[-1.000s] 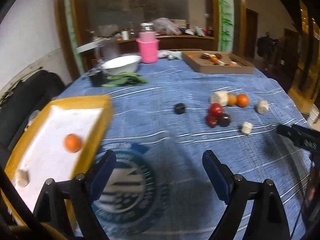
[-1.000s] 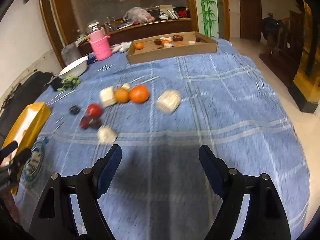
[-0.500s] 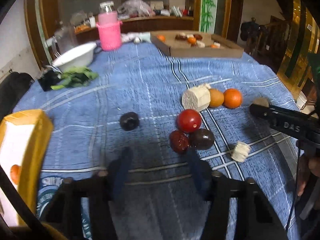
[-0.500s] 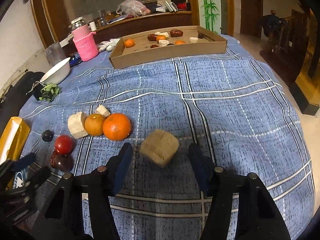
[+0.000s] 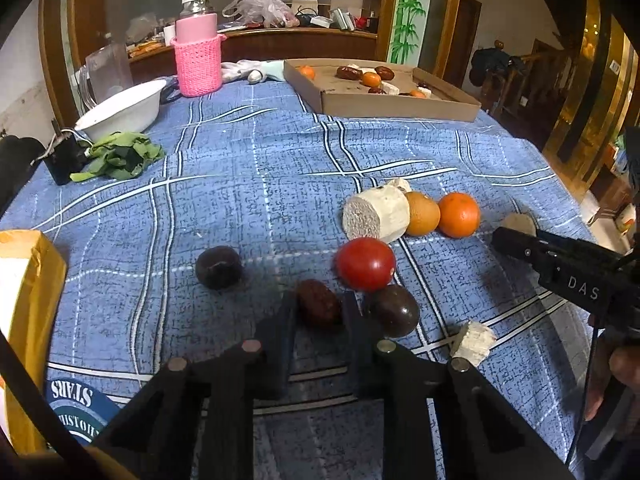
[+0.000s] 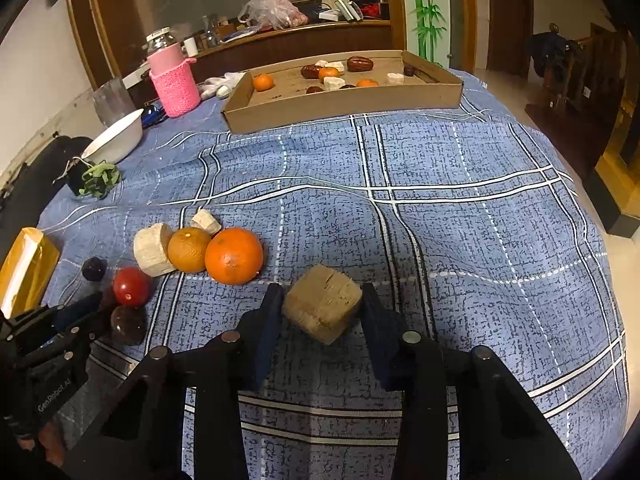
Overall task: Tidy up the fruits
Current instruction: 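Grasp the tan block with the right tool while the left tool grasps a dark date, then carry the tan block and dark date over the white tray with both tools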
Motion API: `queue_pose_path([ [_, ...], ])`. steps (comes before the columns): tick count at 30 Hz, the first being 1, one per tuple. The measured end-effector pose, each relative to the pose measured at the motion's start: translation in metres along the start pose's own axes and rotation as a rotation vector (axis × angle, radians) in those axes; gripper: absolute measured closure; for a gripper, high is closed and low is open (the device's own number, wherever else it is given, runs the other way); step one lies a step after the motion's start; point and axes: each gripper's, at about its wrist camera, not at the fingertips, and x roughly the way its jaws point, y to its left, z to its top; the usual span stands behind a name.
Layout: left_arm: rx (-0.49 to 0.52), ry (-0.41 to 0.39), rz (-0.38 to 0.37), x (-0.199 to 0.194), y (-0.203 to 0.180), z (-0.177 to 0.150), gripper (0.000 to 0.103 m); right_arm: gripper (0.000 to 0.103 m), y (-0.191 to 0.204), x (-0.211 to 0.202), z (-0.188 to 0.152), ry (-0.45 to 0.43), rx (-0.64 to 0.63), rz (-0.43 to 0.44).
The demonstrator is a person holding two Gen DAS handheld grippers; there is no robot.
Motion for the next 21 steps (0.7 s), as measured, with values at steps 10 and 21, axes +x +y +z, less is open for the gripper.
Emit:
queue_pose_path([
  [10, -0.020, -0.005, -0.024, -0.011, 0.013, -0.007, 0.081, 0.065, -0.003, -0.002, 0.000, -0.006, 0.014, 0.036],
  [21, -0.003, -0.053, -0.018, -0.058, 0.015, -0.038, 0.081, 0.066, 0.014, -0.047, -0.027, -0.044, -0.004, 0.067],
])
